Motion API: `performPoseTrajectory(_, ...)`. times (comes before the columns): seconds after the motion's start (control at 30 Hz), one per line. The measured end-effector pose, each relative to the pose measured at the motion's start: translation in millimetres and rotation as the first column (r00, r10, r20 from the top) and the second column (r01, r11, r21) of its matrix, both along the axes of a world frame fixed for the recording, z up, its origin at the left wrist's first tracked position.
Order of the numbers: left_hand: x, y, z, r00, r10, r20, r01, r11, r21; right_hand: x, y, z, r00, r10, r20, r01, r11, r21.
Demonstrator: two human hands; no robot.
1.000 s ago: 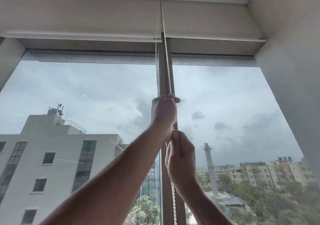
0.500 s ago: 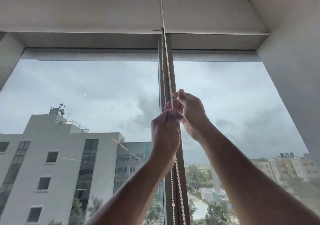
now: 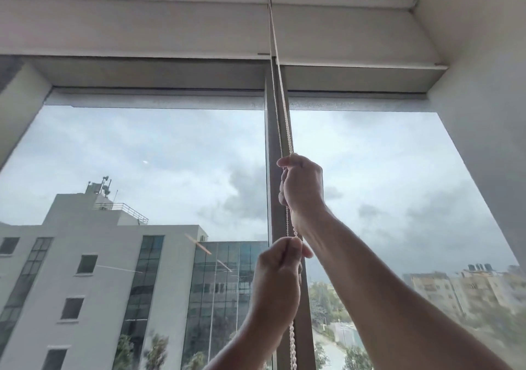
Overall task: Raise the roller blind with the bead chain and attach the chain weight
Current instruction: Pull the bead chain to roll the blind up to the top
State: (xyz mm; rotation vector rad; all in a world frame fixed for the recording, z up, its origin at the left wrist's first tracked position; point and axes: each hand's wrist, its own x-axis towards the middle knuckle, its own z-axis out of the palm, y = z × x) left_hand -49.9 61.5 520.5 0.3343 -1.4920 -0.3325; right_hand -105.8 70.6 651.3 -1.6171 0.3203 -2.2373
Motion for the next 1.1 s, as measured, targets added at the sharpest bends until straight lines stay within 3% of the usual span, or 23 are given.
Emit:
performPoseTrajectory(0.1,5,-4,0,0.984,-0.178,0.031,0.175,0.982,0.076,0,-7,-7,0.999,-0.05,-0.02,0.049,0.998,-0.036)
performPoseTrajectory(0.17,8,-7,-1,0.978,-0.207,0.03,0.203,0.974,0.096,-1,-8,-10,0.998,-0.054,-0.033,0.053,0.998,-0.027)
performPoseTrajectory(0.47,7,-27,-38,0.992,-0.072,0.1,0.065,0.995,0.072,-8,-38,-75,0.978,0.194,-0.076,-0.178,0.967,0.184)
performPoseTrajectory(0.8,4,-48,-117,0.995,-0.015,0.096,0.0,0.988,0.154,-23,-55,-173,0.964,-0.073,-0.256,0.134,0.964,0.23)
performPoseTrajectory(1.1,-4,-76,-205,0.992,-0.034,0.121,-0.009,0.942,0.336,-35,-78,-272,0.929,0.012,-0.369,0.115,0.941,0.319)
